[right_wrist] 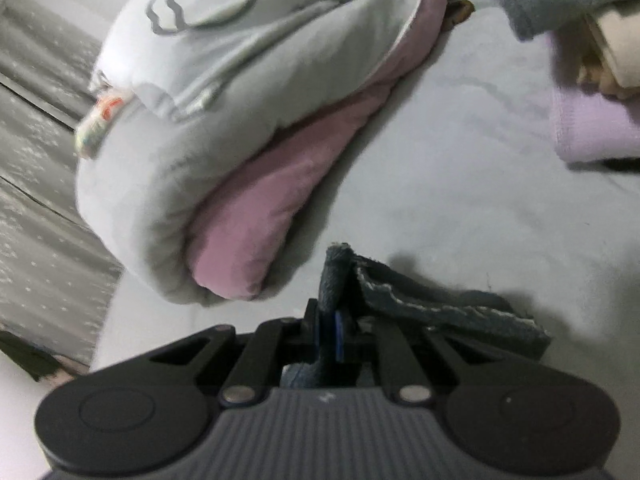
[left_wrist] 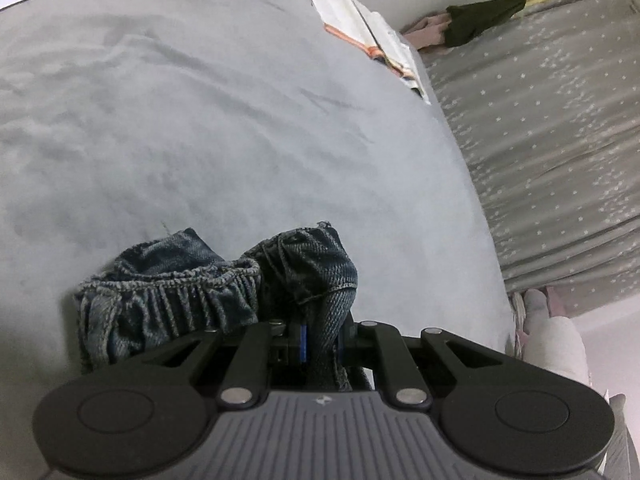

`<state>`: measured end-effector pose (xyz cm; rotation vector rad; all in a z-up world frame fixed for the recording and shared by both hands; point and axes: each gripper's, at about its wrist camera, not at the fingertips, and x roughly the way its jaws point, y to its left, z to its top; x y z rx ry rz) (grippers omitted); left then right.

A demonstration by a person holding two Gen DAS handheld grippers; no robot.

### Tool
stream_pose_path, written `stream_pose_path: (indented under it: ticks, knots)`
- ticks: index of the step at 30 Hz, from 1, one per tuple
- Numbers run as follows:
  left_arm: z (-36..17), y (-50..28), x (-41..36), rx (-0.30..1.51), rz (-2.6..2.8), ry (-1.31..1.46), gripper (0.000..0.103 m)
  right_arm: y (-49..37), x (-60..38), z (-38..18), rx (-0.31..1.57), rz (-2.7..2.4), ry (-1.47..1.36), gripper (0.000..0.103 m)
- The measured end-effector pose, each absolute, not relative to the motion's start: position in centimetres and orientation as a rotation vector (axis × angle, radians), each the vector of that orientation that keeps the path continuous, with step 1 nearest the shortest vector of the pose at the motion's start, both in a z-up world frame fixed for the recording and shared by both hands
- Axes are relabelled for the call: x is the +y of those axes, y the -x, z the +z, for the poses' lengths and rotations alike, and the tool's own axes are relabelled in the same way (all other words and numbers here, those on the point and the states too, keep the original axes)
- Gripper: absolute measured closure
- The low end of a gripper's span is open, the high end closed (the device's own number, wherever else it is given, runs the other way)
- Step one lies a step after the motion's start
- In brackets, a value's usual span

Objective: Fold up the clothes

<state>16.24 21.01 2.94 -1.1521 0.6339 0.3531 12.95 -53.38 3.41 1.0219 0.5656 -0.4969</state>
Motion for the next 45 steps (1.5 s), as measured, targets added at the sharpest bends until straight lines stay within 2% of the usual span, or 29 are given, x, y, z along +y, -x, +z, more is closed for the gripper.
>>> stream_pose_path:
  ticks: [2,12,13,14,16,19,21,24,28,36,39,41,42,43,44,45]
  knots:
    - [3.2,-16.6,21.2,0.658,0.344,1.145,0.091,-13.0,-53.4,3.7,0.554,-0.48,-0.991,0.092]
    - [4.3,-15.0,21.8,0.633,0.267,1.19,0.085,-13.0,-52.3,6.0,0.522,-0.399,-0.733,0.089]
    - [4.6,-14.6,21.8,0.627,0.245,1.178,0.084,-13.1,-52.0,6.1,0.519,-0.394,-0.696,0.081]
    - [4.8,-14.4,21.8,0.625,0.232,1.168,0.082,-12.8,-51.6,6.5,0.512,-0.392,-0.634,0.067]
    - [6.1,-13.6,21.8,0.64,0.171,1.083,0.077,-12.1,-51.0,7.3,0.493,-0.388,-0.522,0.05]
    - [7.9,-12.9,22.0,0.638,0.125,0.961,0.064,-11.1,-49.9,8.4,0.481,-0.348,-0.352,0.028]
    - [9.1,-12.4,22.3,0.606,0.129,0.903,0.053,-10.0,-48.6,9.2,0.455,-0.297,-0.22,0.027]
    - [11.6,-11.8,21.0,0.587,0.056,0.617,0.051,-9.7,-45.9,9.5,0.458,-0.146,-0.062,0.026]
    - [11.3,-12.3,14.9,0.699,-0.132,0.14,0.05,-9.4,-38.6,8.7,0.503,0.128,0.346,0.027]
    - [9.0,-14.1,6.3,0.672,-0.345,-0.461,0.049,-11.4,-30.9,8.4,0.587,0.429,0.601,0.03]
    - [8.4,-15.5,5.4,0.686,-0.402,-0.55,0.049,-13.0,-29.7,8.3,0.649,0.474,0.648,0.045]
    - [8.1,-16.6,4.4,0.703,-0.455,-0.605,0.05,-14.6,-29.5,7.8,0.72,0.484,0.643,0.07]
    - [7.8,-17.0,4.1,0.72,-0.469,-0.623,0.06,-15.4,-29.4,7.3,0.76,0.485,0.647,0.088]
    - [7.4,-17.4,3.7,0.737,-0.483,-0.641,0.068,-15.7,-29.2,7.0,0.777,0.48,0.664,0.093]
    - [7.1,-17.8,3.3,0.754,-0.496,-0.658,0.084,-16.1,-29.1,6.8,0.785,0.471,0.682,0.096]
    - [6.7,-18.2,2.9,0.771,-0.509,-0.675,0.093,-16.3,-29.2,7.1,0.768,0.458,0.667,0.096]
